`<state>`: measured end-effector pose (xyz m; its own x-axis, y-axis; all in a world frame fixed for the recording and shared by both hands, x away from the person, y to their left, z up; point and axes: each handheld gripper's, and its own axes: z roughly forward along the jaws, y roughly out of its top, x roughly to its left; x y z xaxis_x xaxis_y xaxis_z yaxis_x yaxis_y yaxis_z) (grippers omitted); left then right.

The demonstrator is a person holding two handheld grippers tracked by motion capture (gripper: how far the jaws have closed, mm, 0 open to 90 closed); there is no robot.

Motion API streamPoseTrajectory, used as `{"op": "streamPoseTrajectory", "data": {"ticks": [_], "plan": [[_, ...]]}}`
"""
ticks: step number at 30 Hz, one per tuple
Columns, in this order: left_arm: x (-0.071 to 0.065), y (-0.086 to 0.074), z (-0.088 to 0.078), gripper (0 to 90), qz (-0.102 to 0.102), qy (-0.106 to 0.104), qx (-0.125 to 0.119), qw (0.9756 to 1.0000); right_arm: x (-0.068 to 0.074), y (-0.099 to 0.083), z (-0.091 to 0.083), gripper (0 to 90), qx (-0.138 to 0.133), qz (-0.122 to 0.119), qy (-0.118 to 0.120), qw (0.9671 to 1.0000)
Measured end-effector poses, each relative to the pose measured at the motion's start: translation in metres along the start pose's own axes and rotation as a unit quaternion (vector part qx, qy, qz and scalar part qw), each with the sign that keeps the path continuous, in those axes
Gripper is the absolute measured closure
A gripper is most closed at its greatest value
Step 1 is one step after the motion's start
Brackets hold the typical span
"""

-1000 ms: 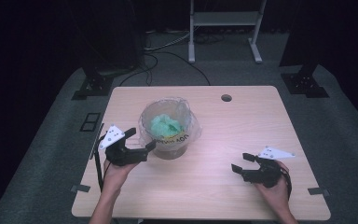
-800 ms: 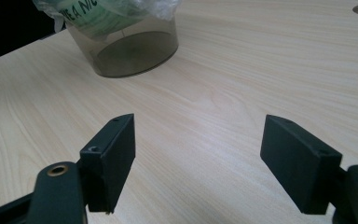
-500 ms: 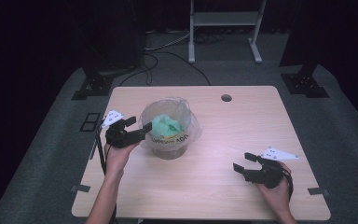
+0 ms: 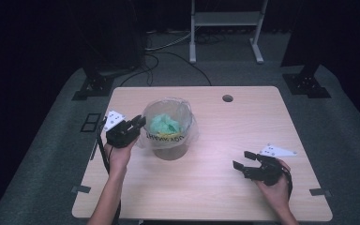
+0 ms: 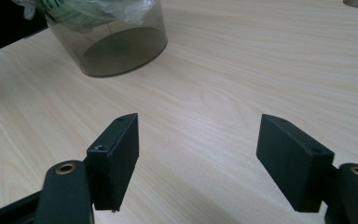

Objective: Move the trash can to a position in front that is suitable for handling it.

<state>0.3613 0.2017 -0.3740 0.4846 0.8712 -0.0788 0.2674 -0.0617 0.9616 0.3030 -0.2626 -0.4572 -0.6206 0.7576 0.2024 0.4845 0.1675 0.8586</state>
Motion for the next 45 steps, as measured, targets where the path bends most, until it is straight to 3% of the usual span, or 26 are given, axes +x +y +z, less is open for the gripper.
{"op": "streamPoseTrajectory", "data": {"ticks": [3,5,14,18,29,34,42,45], "plan": [[0.000,0.000,-0.002,84.1,0.004,0.001,-0.006,1.0000,0.000,0.010,0.001,29.9,0.004,0.000,0.003,1.0000],[0.001,-0.001,-0.003,87.2,0.002,-0.010,-0.012,0.9999,0.000,0.021,0.002,30.7,0.010,-0.001,0.007,0.9999],[-0.003,0.000,-0.004,88.3,0.007,-0.031,-0.010,0.9995,0.004,0.086,0.009,32.7,0.016,0.012,0.038,0.9991],[-0.002,0.003,-0.005,88.4,0.001,-0.039,-0.005,0.9992,0.008,0.112,0.020,32.1,0.022,0.019,0.066,0.9974],[-0.005,0.009,-0.003,88.6,0.000,-0.065,0.000,0.9979,0.033,0.162,0.055,29.2,0.009,0.023,0.107,0.9940],[-0.005,0.012,-0.004,88.6,0.004,-0.068,-0.003,0.9977,0.048,0.181,0.075,28.6,0.012,0.016,0.111,0.9936],[-0.007,0.015,-0.003,89.0,0.012,-0.075,-0.004,0.9971,0.066,0.200,0.102,31.1,0.024,0.005,0.098,0.9949],[-0.008,0.016,-0.002,89.0,0.009,-0.080,-0.004,0.9967,0.071,0.205,0.110,35.0,0.039,0.002,0.081,0.9959]]}}
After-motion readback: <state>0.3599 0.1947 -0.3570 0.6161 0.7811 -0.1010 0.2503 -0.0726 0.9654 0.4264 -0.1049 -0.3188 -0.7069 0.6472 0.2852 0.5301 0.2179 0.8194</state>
